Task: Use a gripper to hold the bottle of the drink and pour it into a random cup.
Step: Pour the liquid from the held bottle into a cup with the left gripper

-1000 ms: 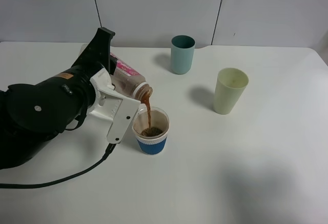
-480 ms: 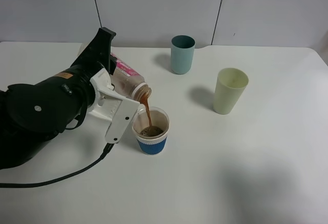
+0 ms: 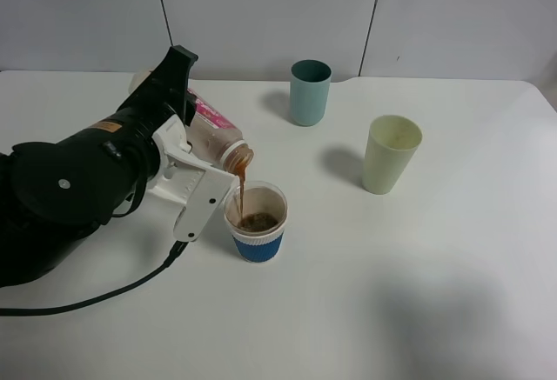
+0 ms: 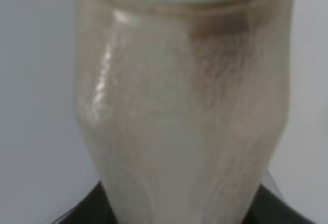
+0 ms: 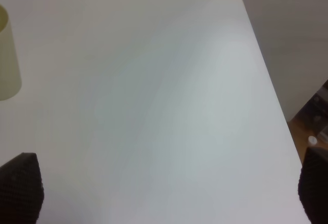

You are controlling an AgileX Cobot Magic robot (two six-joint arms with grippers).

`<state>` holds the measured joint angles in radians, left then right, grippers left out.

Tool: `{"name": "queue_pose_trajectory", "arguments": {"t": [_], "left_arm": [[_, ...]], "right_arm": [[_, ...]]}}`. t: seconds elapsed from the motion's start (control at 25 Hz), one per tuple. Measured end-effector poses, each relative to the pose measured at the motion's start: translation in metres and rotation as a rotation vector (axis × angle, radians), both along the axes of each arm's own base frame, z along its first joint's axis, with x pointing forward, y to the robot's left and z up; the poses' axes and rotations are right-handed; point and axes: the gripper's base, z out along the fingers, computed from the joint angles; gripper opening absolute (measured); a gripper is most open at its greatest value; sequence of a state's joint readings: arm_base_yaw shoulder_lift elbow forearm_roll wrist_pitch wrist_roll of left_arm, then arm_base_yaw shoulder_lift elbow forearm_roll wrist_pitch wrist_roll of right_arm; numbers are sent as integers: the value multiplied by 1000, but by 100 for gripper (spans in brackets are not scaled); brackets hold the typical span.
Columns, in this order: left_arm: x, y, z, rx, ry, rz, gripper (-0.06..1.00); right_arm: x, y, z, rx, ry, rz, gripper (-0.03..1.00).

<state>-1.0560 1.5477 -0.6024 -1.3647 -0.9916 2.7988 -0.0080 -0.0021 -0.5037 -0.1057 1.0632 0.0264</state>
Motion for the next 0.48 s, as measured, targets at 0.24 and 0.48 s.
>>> {"name": "queue_pose_trajectory", "arguments": {"t": [0.24,0.48], "left_arm": [[0,0,0,6,-2,0,30],[0,0,0,6,-2,0,30]], "right_arm": [[0,0,0,0,0,0,99],[0,0,0,0,0,0,99]]}}
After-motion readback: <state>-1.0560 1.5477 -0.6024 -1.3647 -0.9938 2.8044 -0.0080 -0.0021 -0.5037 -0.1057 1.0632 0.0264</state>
